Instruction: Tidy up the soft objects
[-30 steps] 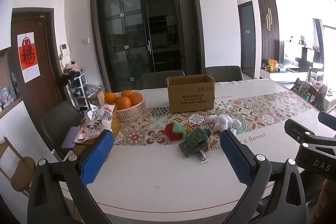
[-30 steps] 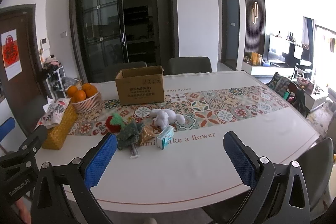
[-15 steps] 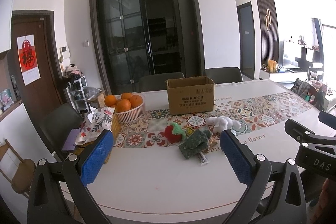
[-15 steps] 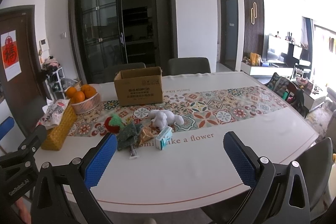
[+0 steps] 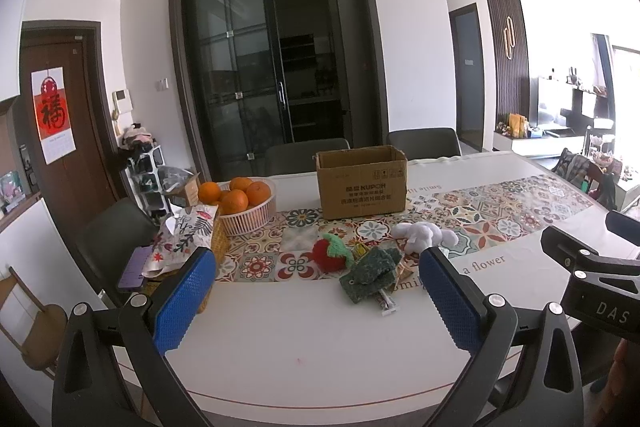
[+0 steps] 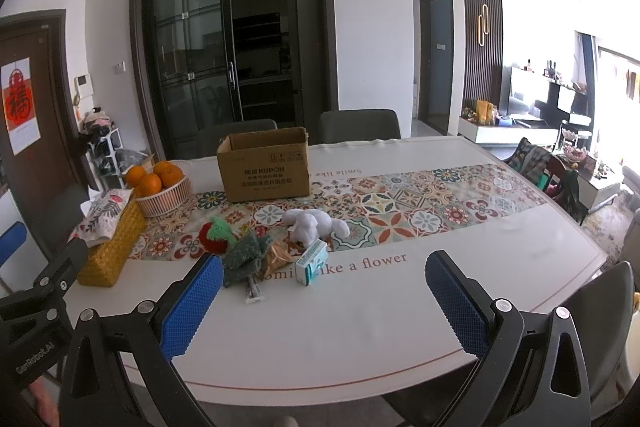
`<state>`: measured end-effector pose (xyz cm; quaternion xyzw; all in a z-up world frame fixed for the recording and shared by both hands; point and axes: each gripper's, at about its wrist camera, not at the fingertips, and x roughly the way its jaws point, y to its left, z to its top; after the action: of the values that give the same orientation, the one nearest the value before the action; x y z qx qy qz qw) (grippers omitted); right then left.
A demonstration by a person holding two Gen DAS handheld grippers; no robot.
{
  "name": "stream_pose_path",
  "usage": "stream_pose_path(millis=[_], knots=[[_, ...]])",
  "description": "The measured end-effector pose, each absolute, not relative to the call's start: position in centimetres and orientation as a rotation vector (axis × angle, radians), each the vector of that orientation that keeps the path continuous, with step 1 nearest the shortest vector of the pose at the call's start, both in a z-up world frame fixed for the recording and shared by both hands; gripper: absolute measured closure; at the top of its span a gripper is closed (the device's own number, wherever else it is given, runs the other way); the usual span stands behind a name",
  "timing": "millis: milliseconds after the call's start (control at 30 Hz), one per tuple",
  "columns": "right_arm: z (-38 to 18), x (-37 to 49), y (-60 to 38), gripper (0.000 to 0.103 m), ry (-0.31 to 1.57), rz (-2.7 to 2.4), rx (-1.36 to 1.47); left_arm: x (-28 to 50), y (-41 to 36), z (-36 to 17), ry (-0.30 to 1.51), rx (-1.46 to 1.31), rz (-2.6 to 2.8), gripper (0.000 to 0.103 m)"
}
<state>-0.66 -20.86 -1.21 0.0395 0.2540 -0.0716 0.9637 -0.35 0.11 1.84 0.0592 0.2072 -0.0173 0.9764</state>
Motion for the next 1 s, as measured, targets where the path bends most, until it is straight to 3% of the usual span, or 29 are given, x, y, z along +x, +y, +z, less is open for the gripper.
stream_pose_path(millis=[1000], knots=[[-1.23, -0.73, -20.96, 0.001, 0.513, -0.143, 0.084, -0.20, -0.35, 1.76, 0.424, 0.123, -0.043, 0.000]])
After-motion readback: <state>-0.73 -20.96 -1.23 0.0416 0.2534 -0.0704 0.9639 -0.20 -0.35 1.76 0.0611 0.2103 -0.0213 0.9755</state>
